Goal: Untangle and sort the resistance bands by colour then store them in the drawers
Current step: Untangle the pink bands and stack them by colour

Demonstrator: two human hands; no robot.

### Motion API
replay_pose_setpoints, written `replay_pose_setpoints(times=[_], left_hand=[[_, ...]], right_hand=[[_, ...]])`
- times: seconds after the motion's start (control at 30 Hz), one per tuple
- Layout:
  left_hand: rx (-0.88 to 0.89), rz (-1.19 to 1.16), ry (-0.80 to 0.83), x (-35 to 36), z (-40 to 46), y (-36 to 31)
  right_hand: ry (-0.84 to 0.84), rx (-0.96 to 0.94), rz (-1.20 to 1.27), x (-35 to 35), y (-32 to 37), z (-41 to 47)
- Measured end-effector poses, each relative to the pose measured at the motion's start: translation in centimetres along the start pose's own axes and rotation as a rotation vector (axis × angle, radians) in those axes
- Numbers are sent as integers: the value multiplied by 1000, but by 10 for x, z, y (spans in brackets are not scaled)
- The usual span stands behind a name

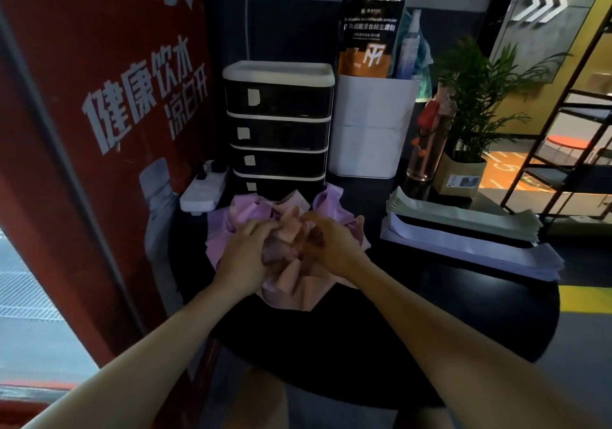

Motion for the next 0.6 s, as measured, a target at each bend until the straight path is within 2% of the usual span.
replay_pose_setpoints(times=[0.1, 0.23, 0.3, 0.6], left_hand=[[-53, -66, -40, -3, 1, 12], [-75, -172, -89, -15, 7, 13], [-66, -194, -121, -32, 14, 8], [21, 2, -284, -94, 69, -15]], right_hand=[[-61, 4, -122, -9, 4, 7], [-311, 32, -77, -55, 3, 18], [-377, 16, -35, -76, 9, 23], [-539, -28, 46, -128, 27, 35]])
Point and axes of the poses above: each hand's wrist, its own z-axis towards the middle knuckle, its own x-axis out of the palm, y = z × x, the point moved 7 cm from there along z, towards the middle knuckle, and after that the axes turned 11 degrees about y, right-handed, at the moved point
